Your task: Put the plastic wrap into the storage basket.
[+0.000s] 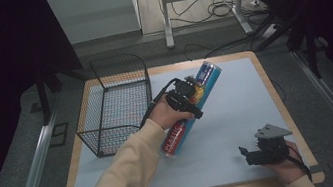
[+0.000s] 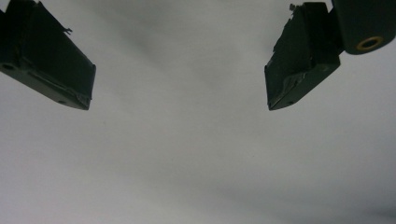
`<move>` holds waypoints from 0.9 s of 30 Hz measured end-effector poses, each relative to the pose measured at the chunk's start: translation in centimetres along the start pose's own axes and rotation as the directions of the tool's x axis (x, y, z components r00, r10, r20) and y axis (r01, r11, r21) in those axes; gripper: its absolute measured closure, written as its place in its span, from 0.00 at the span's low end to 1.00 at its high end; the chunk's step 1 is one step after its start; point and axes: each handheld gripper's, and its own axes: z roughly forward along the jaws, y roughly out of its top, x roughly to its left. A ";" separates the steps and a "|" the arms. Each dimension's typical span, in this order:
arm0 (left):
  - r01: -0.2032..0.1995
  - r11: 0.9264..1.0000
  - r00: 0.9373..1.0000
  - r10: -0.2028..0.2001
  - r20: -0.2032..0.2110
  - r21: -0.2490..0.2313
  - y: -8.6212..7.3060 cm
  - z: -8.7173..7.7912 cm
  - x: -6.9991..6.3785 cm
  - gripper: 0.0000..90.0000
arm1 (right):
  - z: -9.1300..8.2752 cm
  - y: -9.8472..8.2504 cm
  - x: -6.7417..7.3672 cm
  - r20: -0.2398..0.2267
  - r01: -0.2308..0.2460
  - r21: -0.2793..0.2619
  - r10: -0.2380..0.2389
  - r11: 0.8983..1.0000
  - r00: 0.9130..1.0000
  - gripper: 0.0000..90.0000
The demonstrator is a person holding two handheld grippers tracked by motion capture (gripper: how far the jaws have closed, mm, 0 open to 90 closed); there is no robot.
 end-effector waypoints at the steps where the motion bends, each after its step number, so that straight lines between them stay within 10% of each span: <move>1: -0.007 1.000 1.000 0.007 -0.003 0.004 0.1 -0.1 0.0 0.35 | 0.0 0.0 0.0 0.000 0.000 0.000 0.000 1.000 1.000 0.10; 27: -0.028 0.999 0.999 0.027 -0.018 -0.033 3.9 -2.5 0.9 0.35 | 0.1 0.0 -0.1 0.000 0.004 0.000 -0.004 1.000 1.000 0.10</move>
